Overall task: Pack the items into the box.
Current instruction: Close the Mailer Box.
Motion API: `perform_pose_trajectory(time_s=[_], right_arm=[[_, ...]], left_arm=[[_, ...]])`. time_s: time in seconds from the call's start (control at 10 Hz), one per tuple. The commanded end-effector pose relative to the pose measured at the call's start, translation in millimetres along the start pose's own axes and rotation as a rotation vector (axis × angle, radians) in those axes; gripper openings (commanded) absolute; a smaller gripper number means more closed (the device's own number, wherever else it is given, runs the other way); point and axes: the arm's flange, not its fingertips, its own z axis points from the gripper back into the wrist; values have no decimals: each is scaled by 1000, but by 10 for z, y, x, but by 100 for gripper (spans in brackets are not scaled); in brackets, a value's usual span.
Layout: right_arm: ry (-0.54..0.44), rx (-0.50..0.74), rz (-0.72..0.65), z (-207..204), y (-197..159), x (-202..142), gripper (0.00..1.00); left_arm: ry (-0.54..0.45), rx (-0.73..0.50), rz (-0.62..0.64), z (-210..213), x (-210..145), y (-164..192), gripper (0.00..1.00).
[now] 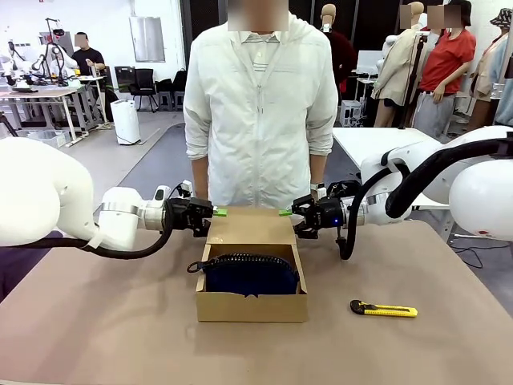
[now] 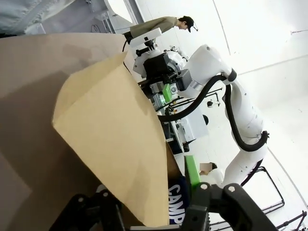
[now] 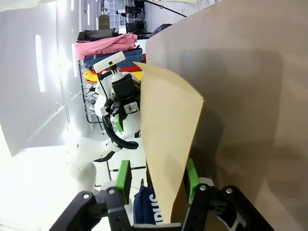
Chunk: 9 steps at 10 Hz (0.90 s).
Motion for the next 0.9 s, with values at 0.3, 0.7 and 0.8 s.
perform_pose_trajectory(time_s=[0.3,0.7,0.8], right_arm=[[52,74,161,1,227,-137,58],[59,83,325,82,477,-421,58],[59,86,363,83,507,-471,58]], left_arm=[[36,-29,-112,-11,102,-286,62],[64,-35,-271,-38,11,-725,62],[50,-24,-314,-10,-80,-816,62]])
